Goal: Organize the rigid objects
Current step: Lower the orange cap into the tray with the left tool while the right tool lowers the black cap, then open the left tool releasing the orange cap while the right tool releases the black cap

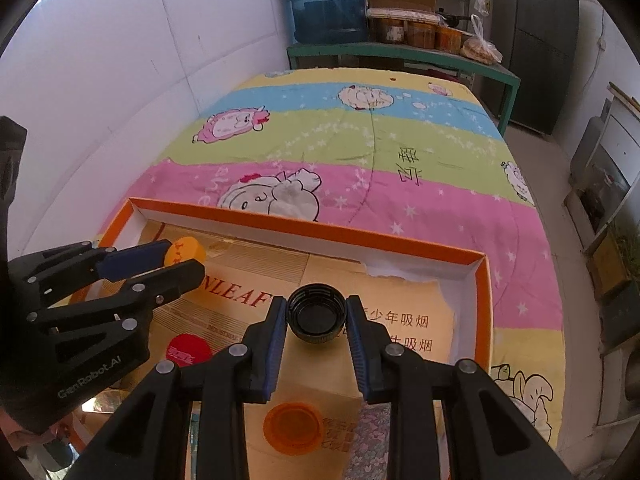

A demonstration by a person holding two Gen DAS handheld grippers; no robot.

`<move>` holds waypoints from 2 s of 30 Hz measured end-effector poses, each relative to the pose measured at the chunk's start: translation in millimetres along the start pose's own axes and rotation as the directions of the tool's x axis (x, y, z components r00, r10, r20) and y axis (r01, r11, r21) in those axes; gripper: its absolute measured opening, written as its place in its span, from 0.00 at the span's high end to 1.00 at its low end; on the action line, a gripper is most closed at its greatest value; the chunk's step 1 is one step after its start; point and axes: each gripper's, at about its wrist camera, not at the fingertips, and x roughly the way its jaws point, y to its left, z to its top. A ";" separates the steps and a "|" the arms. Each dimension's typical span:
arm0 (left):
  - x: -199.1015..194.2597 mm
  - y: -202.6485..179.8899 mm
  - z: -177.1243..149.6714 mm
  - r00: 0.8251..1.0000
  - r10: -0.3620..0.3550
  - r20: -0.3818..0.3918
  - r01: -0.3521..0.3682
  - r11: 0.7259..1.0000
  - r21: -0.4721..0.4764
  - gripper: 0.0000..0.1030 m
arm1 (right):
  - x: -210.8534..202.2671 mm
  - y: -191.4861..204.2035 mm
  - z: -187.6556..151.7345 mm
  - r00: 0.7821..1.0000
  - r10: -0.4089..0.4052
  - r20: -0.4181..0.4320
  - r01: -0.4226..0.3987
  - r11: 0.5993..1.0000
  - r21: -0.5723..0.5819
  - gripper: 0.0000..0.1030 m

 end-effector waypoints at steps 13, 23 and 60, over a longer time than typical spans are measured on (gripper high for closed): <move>13.2 0.4 -1.3 0.999 -0.007 -0.052 0.007 1.000 -0.002 0.70 | 13.2 1.1 -3.3 0.999 -0.024 -0.040 0.024 1.000 -0.019 0.71; 18.6 -0.6 -1.9 0.997 -0.005 -0.073 0.005 1.000 -0.003 0.70 | 15.8 3.6 -2.2 0.998 -0.034 -0.054 0.032 0.999 -0.033 0.71; -28.0 4.5 -8.6 1.000 -0.008 0.008 0.009 0.999 -0.050 0.49 | -30.2 6.2 -8.2 1.000 -0.022 0.007 0.022 1.000 0.003 0.69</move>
